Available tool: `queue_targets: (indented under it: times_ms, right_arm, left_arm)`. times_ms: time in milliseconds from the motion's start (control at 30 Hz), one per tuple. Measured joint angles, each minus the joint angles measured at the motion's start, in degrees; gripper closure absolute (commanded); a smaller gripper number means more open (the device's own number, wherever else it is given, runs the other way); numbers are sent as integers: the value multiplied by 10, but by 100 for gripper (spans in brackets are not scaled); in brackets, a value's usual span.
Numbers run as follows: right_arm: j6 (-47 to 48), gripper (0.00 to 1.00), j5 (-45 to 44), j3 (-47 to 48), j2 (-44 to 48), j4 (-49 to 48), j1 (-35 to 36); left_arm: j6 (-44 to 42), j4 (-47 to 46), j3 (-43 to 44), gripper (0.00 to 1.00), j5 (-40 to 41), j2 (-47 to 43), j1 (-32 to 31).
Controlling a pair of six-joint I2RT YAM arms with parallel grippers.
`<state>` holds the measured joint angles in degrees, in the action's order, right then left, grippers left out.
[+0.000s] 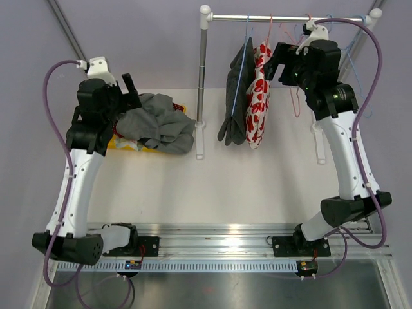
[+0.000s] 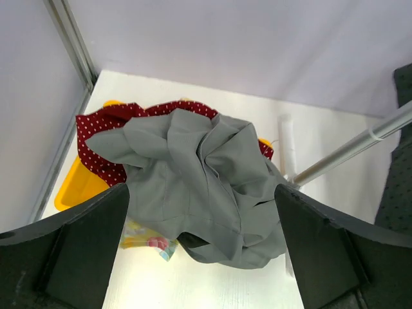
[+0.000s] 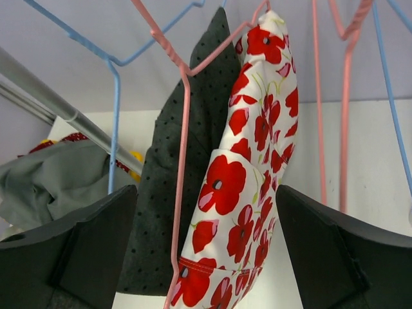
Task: Remove the skirt from the hanger
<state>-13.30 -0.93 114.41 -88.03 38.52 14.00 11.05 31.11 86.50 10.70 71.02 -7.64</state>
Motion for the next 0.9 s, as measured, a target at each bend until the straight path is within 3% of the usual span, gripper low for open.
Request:
queue_targets:
  times_ms: [167,267,333,400,433,533,567,900]
  right_arm:
    - [2,8,-26,27,-43,18,17]
    - [3,19,-36,28,-57,17,26]
    - [4,40,-45,28,-68,16,34]
    - [5,51,-54,28,-82,14,42]
    - [5,65,-57,28,-92,14,45]
    - [7,95,-66,36,-120,13,49]
    - [8,100,-70,38,-129,13,50]
    - [13,100,-106,79,-140,51,51]
  left_arm:
    - [15,1,-47,1,-14,-75,0]
    - [28,3,-105,1,-28,-118,0]
    - [32,7,-137,1,-33,-141,0]
    - [34,11,-155,1,-36,-155,0]
    - [36,15,-162,1,-37,-162,0]
    - [39,18,-181,1,-42,-175,0]
    - [40,19,-189,1,-43,-179,0]
    - [47,26,-210,1,-72,-214,-9]
